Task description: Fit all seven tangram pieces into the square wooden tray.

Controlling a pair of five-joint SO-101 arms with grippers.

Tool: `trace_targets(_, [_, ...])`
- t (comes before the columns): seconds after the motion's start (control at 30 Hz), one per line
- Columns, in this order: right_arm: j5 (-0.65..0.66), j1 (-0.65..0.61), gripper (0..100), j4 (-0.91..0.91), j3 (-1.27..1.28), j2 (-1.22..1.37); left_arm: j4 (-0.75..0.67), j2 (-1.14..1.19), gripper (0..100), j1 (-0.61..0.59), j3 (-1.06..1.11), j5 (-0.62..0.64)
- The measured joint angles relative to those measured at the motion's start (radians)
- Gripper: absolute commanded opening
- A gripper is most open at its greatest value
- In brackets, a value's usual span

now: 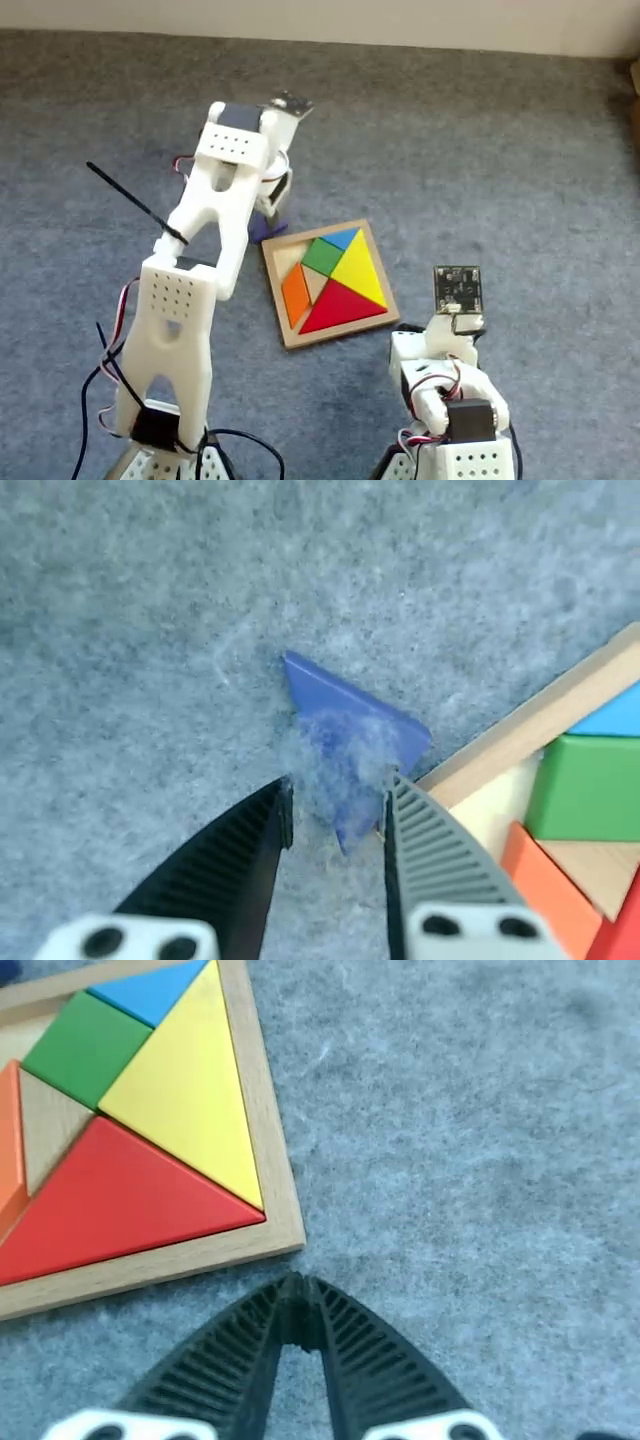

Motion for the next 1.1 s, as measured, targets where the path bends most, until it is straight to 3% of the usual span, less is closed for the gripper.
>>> trace_targets(0.27, [0.0,0.0,0.4,0.0,0.0,0.0,-0.003,0.0,35,0.0,-0.026,0.146])
trace_targets(0.4, [0.0,0.0,0.4,0.0,0.0,0.0,-0.003,0.0,34,0.0,-0.035,0.227])
trace_targets(0.6, [0.0,0.0,0.4,0.0,0.0,0.0,-0.035,0.08,33,-0.037,-0.035,0.238])
trace_targets(0.8, [0.0,0.0,0.4,0.0,0.0,0.0,-0.049,0.133,18,-0.054,-0.063,0.209])
trace_targets(1.1, [0.0,0.0,0.4,0.0,0.0,0.0,-0.021,0.137,13,-0.049,-0.14,0.207])
